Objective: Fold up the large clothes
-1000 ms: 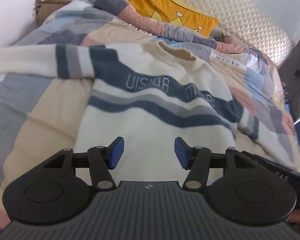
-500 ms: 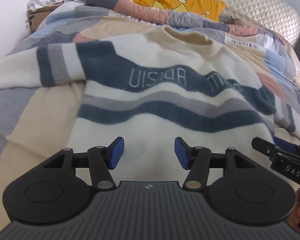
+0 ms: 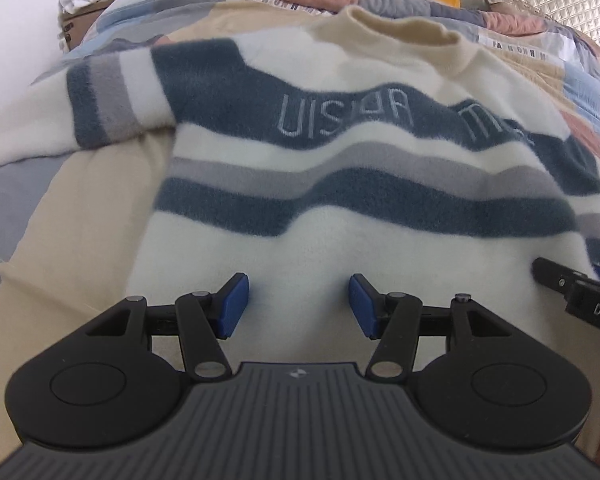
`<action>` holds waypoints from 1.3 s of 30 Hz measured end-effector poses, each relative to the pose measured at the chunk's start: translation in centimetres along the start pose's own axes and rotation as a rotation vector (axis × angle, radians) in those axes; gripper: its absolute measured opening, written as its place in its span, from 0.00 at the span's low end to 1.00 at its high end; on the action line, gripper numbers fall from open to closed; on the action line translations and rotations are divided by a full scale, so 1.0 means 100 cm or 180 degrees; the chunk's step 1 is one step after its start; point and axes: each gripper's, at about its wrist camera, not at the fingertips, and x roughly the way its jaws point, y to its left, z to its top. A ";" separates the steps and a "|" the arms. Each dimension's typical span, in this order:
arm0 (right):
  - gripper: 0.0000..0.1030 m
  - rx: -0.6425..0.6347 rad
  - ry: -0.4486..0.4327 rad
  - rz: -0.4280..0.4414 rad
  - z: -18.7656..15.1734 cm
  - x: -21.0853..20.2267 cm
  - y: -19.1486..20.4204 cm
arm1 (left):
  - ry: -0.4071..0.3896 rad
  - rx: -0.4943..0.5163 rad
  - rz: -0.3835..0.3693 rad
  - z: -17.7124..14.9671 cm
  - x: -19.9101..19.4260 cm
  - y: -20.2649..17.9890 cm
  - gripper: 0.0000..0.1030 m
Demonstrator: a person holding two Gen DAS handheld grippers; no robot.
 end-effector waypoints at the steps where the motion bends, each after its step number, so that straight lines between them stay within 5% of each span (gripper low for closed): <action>1: 0.61 0.0012 -0.0005 0.0010 0.000 -0.001 -0.001 | -0.0042 -0.0018 -0.0008 -0.002 -0.002 0.000 0.60; 11: 0.60 0.0803 -0.0316 0.0132 0.015 -0.039 -0.045 | -0.0298 -0.0165 -0.0134 -0.015 -0.036 -0.001 0.62; 24: 0.63 0.2135 -0.0860 -0.0720 0.021 -0.094 -0.179 | -0.0409 -0.0298 -0.0120 -0.030 -0.065 0.005 0.62; 37: 0.63 0.3296 -0.0737 -0.1198 -0.008 -0.086 -0.267 | -0.0329 -0.0326 0.0174 -0.038 -0.076 0.022 0.62; 39: 0.81 0.3406 -0.0715 -0.1180 -0.012 -0.080 -0.276 | -0.0266 -0.0427 0.0171 -0.040 -0.074 0.027 0.62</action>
